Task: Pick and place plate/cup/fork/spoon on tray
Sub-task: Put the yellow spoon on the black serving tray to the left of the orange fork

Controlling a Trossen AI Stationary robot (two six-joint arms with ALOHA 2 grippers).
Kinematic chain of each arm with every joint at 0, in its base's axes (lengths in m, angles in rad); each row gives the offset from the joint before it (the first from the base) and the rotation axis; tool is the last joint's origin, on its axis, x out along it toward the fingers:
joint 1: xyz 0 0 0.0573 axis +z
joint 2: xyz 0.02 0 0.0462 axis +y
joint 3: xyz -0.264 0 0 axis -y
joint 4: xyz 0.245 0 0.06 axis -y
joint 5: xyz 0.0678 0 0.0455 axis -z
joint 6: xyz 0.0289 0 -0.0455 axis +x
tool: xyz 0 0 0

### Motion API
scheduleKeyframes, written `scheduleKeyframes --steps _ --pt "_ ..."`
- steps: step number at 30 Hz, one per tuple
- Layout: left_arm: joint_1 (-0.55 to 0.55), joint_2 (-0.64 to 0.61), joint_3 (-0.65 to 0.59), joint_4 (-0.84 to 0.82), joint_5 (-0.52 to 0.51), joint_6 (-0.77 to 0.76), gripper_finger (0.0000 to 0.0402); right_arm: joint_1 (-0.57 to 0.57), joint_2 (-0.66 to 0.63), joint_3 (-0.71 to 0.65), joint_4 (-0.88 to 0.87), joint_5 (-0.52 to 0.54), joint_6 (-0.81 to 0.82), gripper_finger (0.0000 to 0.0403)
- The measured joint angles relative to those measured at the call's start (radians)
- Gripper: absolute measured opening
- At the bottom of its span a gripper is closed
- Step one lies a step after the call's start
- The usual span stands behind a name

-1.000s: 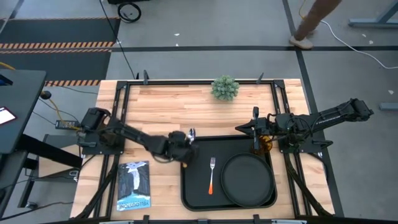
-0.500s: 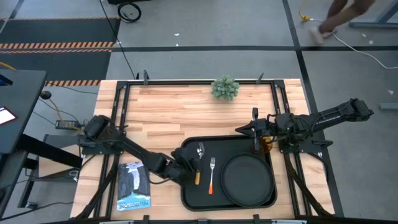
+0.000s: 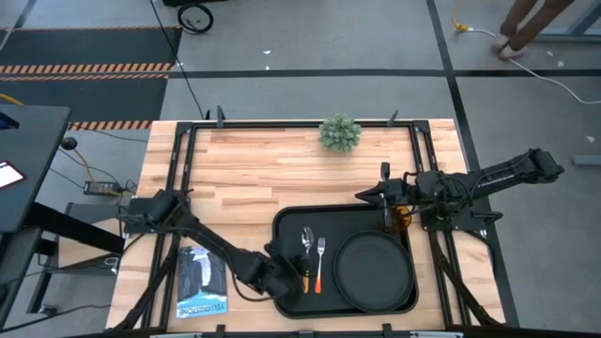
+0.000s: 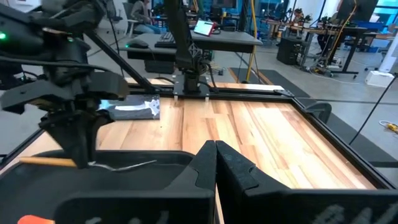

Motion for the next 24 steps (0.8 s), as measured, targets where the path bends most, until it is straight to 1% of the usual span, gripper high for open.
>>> scheduleKeyframes --steps 4,7,9,19,24 --pt "-0.013 0.044 0.054 -0.047 0.024 -0.046 0.0067 0.000 0.000 0.000 0.006 0.000 0.000 0.0008" --pt "-0.014 0.082 0.057 -0.062 0.064 -0.074 0.0067 0.000 0.000 0.000 0.007 0.000 -0.005 0.0008" --pt "-0.009 0.100 0.057 -0.057 0.074 -0.078 0.0067 0.000 0.000 0.000 0.009 0.000 -0.006 0.0008" --pt "0.012 0.118 0.058 -0.090 0.087 -0.067 0.0067 0.000 0.000 0.000 0.015 -0.008 -0.008 0.0008" --pt "0.018 0.119 0.058 -0.090 0.092 -0.068 0.0085 0.000 0.000 0.000 0.014 -0.008 -0.005 0.0008"
